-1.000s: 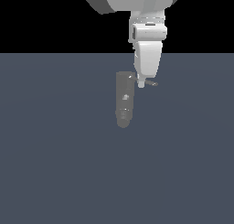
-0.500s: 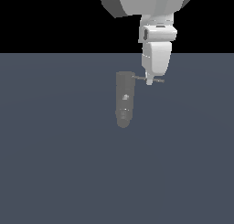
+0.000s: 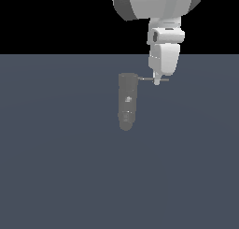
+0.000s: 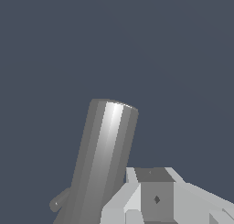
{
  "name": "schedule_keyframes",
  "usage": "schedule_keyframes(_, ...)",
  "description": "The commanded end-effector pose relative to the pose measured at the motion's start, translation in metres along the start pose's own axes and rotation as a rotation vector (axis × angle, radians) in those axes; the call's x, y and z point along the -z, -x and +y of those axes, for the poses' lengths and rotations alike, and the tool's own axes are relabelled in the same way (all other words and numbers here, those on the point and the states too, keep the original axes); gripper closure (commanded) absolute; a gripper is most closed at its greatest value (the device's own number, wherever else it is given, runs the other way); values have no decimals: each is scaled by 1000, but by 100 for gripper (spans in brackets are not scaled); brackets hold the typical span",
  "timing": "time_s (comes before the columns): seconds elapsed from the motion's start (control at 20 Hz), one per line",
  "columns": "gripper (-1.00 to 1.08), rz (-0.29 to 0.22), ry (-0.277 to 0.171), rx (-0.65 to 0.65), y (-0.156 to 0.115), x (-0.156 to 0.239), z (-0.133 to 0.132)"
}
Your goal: Turn on the faucet by rotating a designated handle.
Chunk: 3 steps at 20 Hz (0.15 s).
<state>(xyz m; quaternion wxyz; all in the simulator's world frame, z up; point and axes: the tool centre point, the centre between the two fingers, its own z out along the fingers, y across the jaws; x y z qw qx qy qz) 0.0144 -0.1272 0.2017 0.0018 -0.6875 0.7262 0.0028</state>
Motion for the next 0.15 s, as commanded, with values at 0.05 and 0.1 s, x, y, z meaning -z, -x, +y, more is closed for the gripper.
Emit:
schedule_keyframes(0.05,108,6,-2,-35,-31,0,-6)
schedule_keyframes(0.1,108,6,-2,-35,-31,0,-6)
